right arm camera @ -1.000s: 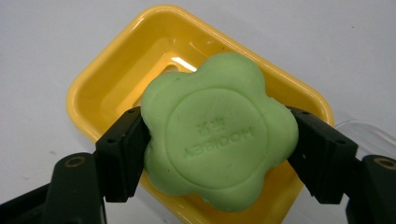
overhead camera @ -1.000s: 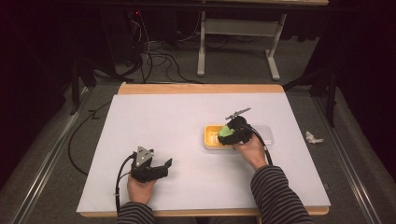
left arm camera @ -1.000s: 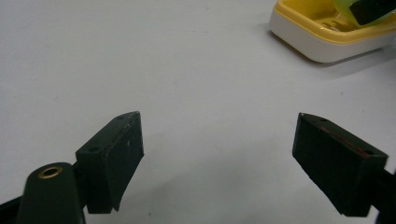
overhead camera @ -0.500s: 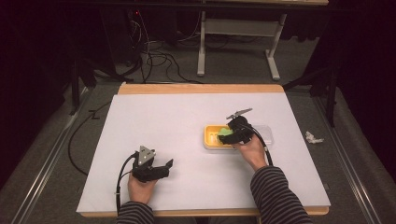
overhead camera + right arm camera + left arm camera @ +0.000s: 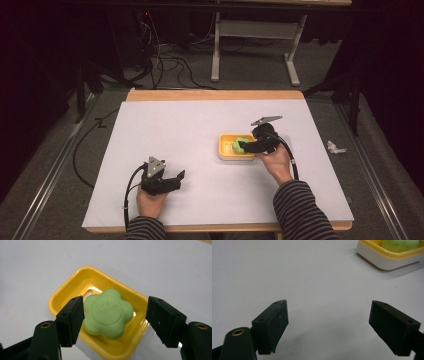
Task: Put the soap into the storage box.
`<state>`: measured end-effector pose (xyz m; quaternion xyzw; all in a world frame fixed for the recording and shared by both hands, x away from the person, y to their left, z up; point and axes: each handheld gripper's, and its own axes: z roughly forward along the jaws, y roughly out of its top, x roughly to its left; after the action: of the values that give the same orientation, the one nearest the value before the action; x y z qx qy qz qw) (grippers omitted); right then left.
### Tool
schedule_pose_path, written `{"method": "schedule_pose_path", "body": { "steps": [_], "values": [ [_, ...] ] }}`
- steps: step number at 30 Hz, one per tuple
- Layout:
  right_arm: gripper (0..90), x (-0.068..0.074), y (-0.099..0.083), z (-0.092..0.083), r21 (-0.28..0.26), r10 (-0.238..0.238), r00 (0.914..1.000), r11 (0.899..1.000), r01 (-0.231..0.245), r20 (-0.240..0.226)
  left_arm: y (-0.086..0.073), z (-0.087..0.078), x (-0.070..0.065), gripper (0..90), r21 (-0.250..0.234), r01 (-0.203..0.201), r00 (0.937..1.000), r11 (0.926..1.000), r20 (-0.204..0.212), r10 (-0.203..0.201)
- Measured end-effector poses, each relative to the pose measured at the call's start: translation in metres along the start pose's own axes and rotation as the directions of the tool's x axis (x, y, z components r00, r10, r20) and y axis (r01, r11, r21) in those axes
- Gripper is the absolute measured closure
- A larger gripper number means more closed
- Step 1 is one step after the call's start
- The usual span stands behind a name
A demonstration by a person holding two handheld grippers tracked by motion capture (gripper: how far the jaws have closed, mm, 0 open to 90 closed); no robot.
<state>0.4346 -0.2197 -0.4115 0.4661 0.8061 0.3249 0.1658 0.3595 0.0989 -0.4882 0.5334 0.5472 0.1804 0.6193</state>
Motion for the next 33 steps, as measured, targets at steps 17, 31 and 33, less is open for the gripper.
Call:
{"method": "schedule_pose_path", "body": {
  "steps": [17,31,33],
  "values": [
    [34.1,-0.004,-0.004,-0.029,-0.086,-0.002,0.9999,0.996,0.001,-0.011,0.0,0.0,0.0,16.4,-0.003,0.007,1.0,1.0,-0.003,-0.007],
    [34.2,-0.014,-0.011,-0.056,-0.152,0.022,0.9996,0.988,-0.024,-0.015,0.0,0.0,-0.001,16.9,0.002,-0.004,1.0,1.0,0.001,0.004],
    [34.3,-0.015,-0.012,-0.058,-0.154,0.026,0.9995,0.988,-0.029,-0.018,-0.001,0.0,-0.001,17.0,-0.002,-0.003,1.0,1.0,0.0,0.003]
  ]
}}
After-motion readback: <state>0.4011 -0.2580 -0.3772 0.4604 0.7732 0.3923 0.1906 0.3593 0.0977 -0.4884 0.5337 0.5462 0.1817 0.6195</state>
